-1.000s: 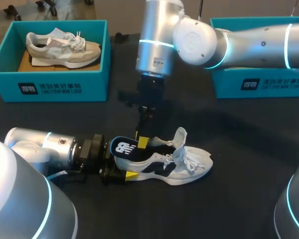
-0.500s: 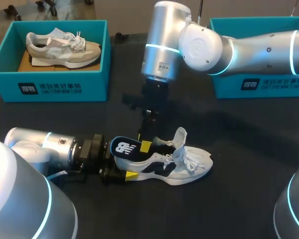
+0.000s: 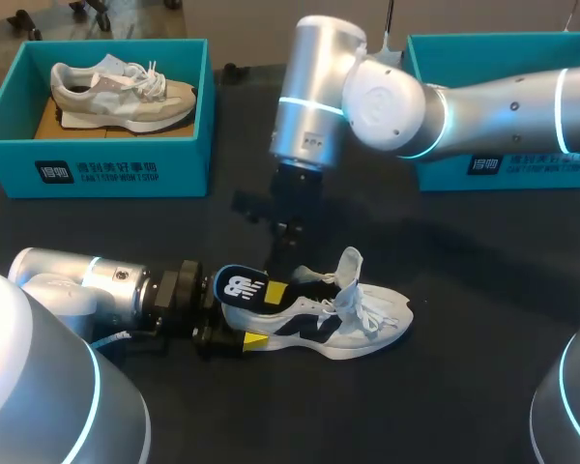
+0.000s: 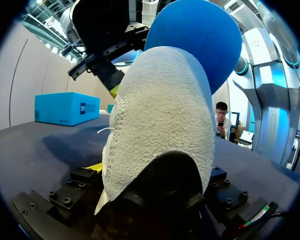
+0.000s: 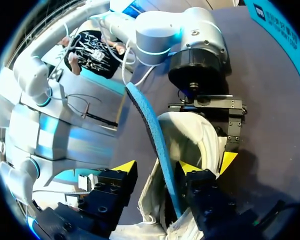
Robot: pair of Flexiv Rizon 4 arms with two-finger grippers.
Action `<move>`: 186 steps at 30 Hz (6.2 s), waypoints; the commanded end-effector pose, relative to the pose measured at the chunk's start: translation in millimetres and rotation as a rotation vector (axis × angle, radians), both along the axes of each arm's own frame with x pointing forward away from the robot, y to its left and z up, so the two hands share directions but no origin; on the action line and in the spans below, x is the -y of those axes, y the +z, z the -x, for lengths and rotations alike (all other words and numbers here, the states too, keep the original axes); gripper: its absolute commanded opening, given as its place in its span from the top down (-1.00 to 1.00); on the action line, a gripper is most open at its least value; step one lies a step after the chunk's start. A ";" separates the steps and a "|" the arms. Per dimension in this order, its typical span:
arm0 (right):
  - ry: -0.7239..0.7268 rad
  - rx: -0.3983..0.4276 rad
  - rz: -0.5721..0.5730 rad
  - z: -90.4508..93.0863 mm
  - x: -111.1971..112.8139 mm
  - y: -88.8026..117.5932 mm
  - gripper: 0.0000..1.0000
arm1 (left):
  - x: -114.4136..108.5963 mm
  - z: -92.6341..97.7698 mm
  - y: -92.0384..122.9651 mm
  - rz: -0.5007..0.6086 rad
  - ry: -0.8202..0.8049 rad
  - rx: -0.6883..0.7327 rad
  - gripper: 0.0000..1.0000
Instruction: Take the shoe out of the shoebox, open the shoe tongue, remove and reinsert the insole, then place the shoe into the shoebox
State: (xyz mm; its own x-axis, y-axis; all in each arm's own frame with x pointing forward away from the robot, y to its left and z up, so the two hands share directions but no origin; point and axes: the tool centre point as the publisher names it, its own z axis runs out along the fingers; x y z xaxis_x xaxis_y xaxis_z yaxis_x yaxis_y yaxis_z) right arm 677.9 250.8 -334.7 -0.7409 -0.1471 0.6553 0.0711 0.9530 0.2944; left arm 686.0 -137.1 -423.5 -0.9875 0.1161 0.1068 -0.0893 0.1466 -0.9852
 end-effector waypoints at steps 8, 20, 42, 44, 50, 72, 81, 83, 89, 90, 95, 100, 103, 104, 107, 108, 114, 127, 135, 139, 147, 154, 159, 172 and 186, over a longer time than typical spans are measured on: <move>-0.023 0.003 -0.036 1.1 1.2 -3.7 1.00 | -0.9 0.3 -2.0 -0.001 0.002 0.000 1.00; -0.007 0.097 -0.025 -0.1 -19.6 29.5 1.00 | -0.9 0.3 -2.0 -0.001 0.002 0.000 1.00; -0.030 0.059 -0.154 -28.7 -74.6 61.6 1.00 | -0.9 0.3 -2.0 -0.001 0.002 0.000 1.00; -0.043 0.081 -0.190 -31.9 -74.5 79.7 1.00 | -0.9 0.3 -2.0 -0.001 0.002 0.000 1.00; -0.097 0.084 -0.298 -35.4 -70.3 122.8 1.00 | -0.9 0.3 -2.0 -0.001 0.002 0.000 1.00; -0.223 0.145 -0.702 -21.4 -43.5 209.3 1.00 | -0.9 0.3 -2.0 -0.001 0.002 0.000 1.00; -0.242 0.155 -0.729 -18.3 -40.1 216.8 1.00 | -0.9 0.3 -2.0 -0.001 0.002 0.000 1.00; -0.242 0.155 -0.729 -18.3 -40.1 216.8 1.00 | -0.9 0.3 -2.0 -0.001 0.002 0.000 1.00; -0.255 0.173 -0.762 -18.2 -32.0 225.0 1.00 | -0.9 0.3 -2.0 -0.001 0.002 0.000 1.00; -0.271 0.190 -0.775 -17.8 -26.0 231.3 1.00 | -0.9 0.3 -2.0 -0.001 0.002 0.000 1.00; -0.373 0.299 -0.898 -8.5 20.8 283.0 1.00 | -0.9 0.3 -2.0 -0.001 0.002 0.000 1.00; -0.461 0.369 -0.934 4.9 39.8 324.6 1.00 | -0.9 0.3 -2.0 -0.001 0.002 0.000 1.00; -0.555 0.333 -0.980 8.2 43.1 336.1 1.00 | -0.9 0.3 -2.0 -0.001 0.002 0.000 1.00; -0.555 0.333 -0.980 8.2 43.1 336.1 1.00 | -0.9 0.3 -2.0 -0.001 0.002 0.000 1.00; -0.555 0.333 -0.980 8.2 43.1 336.1 1.00 | -0.9 0.3 -2.0 -0.001 0.002 0.000 1.00; -0.555 0.333 -0.980 8.2 43.1 336.1 1.00 | -0.9 0.3 -2.0 -0.001 0.002 0.000 1.00; -0.555 0.333 -0.980 8.2 43.1 336.1 1.00 | -0.9 0.3 -2.0 -0.001 0.002 0.000 1.00; -0.706 0.292 -0.824 34.8 97.2 360.2 1.00 | -0.9 0.3 -2.0 -0.001 0.002 0.000 1.00; -0.706 0.292 -0.824 34.8 97.2 360.2 1.00 | -0.9 0.3 -2.0 -0.001 0.002 0.000 1.00; -0.737 0.287 -0.845 39.0 105.9 360.0 1.00 | -0.9 0.3 -2.0 -0.001 0.002 0.000 1.00; -0.767 0.302 -0.840 58.5 116.4 366.2 1.00 | -0.9 0.3 -2.0 -0.001 0.002 0.000 1.00; -0.777 0.300 -0.836 61.8 119.3 366.7 1.00 | -0.9 0.3 -2.0 -0.001 0.002 0.000 1.00; -0.777 0.300 -0.836 61.8 119.3 366.7 1.00 | -0.9 0.3 -2.0 -0.001 0.002 0.000 1.00; -0.777 0.300 -0.836 61.8 119.3 366.7 1.00 | -5.6 -1.1 -1.5 0.010 0.007 -0.039 -1.00; -0.777 0.300 -0.836 61.8 119.3 366.7 1.00 | -28.6 0.2 3.1 -0.068 -0.021 -0.050 -1.00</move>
